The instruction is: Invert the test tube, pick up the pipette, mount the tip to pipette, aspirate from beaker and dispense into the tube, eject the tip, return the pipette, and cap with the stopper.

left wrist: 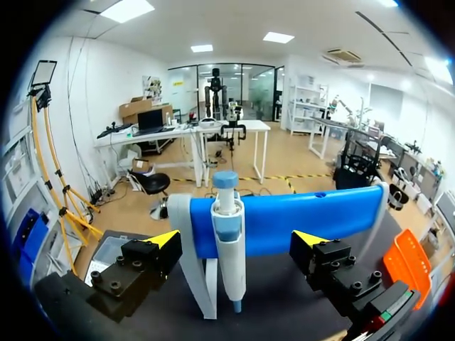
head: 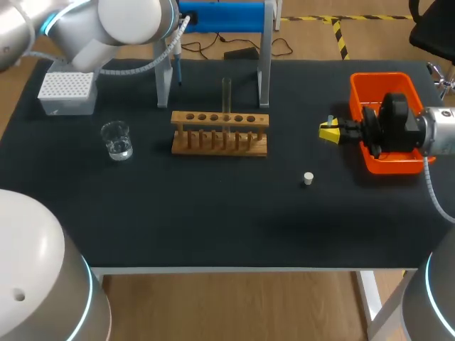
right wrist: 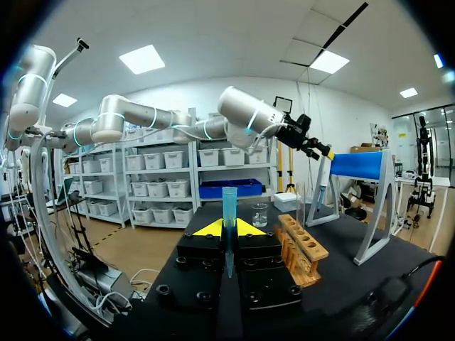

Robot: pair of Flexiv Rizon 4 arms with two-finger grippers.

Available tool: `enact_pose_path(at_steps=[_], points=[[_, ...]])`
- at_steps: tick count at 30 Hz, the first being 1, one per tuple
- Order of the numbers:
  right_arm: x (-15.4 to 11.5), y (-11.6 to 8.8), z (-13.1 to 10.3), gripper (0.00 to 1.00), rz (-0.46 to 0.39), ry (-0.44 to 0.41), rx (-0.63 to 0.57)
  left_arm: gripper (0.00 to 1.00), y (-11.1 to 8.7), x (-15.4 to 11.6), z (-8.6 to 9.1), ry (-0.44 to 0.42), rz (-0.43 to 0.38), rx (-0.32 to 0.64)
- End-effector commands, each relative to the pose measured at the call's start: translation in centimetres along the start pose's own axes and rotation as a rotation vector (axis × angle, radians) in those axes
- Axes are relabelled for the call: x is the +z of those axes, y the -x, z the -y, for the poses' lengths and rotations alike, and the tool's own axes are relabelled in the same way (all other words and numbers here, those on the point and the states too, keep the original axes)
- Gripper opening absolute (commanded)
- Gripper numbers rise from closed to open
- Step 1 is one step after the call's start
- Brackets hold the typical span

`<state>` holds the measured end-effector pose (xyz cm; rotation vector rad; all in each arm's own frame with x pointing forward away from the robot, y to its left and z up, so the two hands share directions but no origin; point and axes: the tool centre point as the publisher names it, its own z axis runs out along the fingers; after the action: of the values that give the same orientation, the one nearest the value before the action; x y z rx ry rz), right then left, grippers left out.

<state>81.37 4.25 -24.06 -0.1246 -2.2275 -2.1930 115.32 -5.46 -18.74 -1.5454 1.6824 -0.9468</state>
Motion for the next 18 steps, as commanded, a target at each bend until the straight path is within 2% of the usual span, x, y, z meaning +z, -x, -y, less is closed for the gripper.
enact_pose_path(at_steps=[1,8,14,16,18], points=[[0.02,-0.09,0.03,0.00,0.003,-0.001,-0.001,1.00,-0.03,0.93,0.31,0.005,-0.009,0.005],[0.02,-0.09,0.03,0.00,0.003,-0.001,-0.001,1.00,0.02,1.32,0.30,0.006,-0.011,0.009],[0.02,-0.09,0.03,0.00,0.003,-0.001,-0.001,0.92,0.04,1.55,0.34,0.008,-0.010,0.008],[0.02,-0.09,0.03,0.00,0.003,-0.001,-0.001,0.84,0.04,1.60,0.37,0.007,-0.011,0.007],[0.02,-0.09,0.03,0.00,0.003,-0.001,-0.001,0.83,0.04,1.64,0.38,0.008,-0.011,0.007]])
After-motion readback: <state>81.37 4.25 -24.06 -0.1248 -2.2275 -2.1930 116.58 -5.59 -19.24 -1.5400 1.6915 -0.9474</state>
